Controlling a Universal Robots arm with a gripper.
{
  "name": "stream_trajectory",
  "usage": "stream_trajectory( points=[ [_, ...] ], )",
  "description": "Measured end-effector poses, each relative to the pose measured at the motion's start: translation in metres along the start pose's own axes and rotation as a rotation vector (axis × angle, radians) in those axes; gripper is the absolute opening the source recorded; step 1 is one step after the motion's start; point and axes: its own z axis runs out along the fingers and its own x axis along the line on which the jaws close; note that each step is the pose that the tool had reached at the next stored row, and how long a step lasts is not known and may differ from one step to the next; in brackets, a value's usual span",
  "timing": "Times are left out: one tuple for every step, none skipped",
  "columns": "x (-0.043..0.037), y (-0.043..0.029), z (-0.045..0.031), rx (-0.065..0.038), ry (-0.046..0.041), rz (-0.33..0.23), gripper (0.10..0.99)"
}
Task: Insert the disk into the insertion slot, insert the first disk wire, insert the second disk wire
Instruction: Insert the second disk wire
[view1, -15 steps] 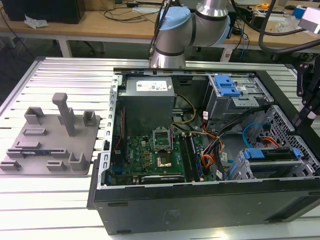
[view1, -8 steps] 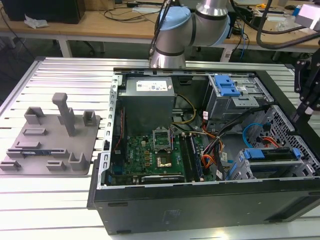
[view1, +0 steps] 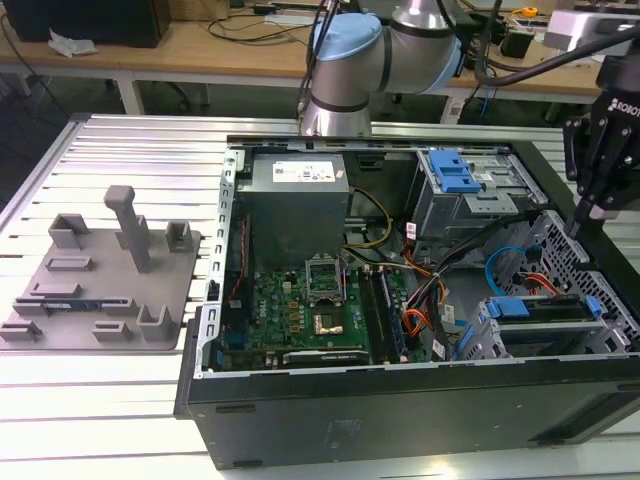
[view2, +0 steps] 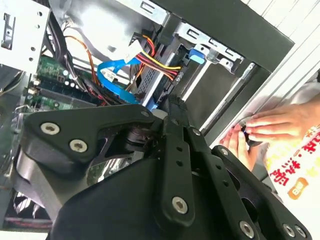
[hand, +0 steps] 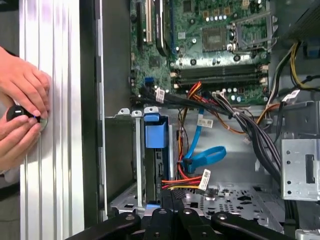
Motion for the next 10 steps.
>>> stream_trajectory(
  points=[
    [0.0,0.0027,0.0001,0.016,0.0,0.004,0.106],
    [-0.0001,0.0048,0.0003,0.029,-0.0001,0.007,0.106],
    [-0.0018,0.0084,0.0009,0.037,0.0,0.009,0.106],
    [-0.0064,0.0128,0.0017,0.039,0.0023,0.01,0.106],
    [-0.0122,0.0182,0.0027,0.039,0.0073,0.01,0.106],
    [-0.0172,0.0232,0.0034,0.039,0.0122,0.009,0.169],
    [-0.0222,0.028,0.0042,0.039,0.0169,0.009,0.235],
    [-0.0252,0.0305,0.0044,0.039,0.02,0.009,0.235],
    [-0.0289,0.0327,0.0047,0.039,0.0235,0.009,0.235],
    [-0.0318,0.0339,0.0047,0.039,0.0269,0.009,0.302]
  ],
)
